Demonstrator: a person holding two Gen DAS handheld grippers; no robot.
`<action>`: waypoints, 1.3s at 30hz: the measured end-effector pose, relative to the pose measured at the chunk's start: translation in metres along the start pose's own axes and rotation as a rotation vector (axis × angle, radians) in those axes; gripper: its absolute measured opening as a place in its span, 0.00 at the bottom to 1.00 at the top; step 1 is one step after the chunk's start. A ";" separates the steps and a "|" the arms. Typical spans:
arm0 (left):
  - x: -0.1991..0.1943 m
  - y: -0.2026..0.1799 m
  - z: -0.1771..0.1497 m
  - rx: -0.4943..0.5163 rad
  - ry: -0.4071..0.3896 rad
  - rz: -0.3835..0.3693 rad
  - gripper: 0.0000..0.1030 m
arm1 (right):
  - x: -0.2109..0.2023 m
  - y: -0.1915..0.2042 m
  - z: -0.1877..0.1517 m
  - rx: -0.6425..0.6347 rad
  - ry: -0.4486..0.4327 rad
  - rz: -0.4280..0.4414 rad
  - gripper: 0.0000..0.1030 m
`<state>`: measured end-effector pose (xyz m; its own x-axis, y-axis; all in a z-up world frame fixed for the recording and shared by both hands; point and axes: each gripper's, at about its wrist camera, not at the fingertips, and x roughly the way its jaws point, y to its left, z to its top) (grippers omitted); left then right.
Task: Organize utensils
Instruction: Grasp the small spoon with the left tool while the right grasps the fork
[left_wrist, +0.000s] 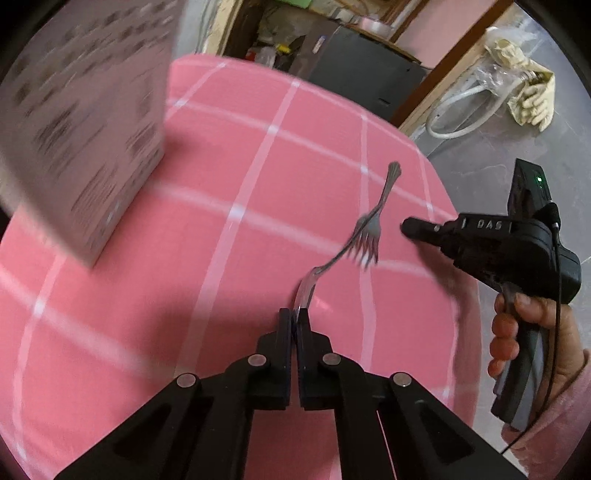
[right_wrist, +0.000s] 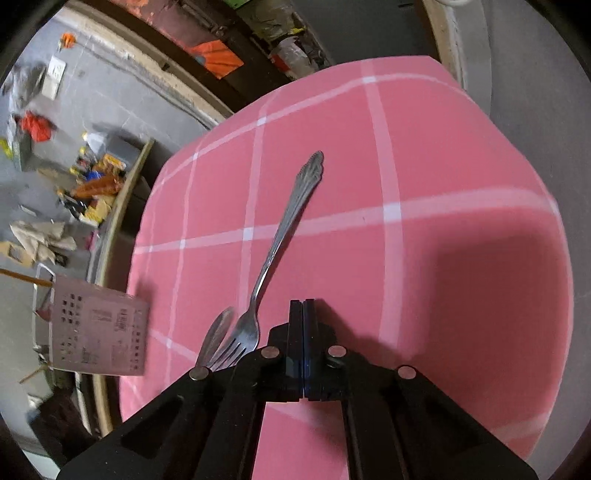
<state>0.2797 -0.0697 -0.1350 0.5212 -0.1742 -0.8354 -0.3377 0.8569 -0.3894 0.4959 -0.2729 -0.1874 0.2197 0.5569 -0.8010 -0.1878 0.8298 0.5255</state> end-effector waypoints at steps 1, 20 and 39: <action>-0.004 0.002 -0.004 -0.009 -0.005 -0.003 0.03 | 0.002 -0.002 0.000 0.019 -0.001 0.011 0.01; -0.022 0.008 -0.022 -0.005 0.035 -0.061 0.15 | 0.027 0.050 0.038 -0.073 0.002 -0.154 0.09; -0.025 -0.013 0.002 0.208 -0.009 -0.039 0.39 | -0.025 0.005 -0.055 -0.030 0.065 0.011 0.03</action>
<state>0.2730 -0.0752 -0.1085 0.5383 -0.2055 -0.8173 -0.1485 0.9315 -0.3321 0.4369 -0.2844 -0.1802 0.1553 0.5620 -0.8125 -0.2186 0.8216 0.5265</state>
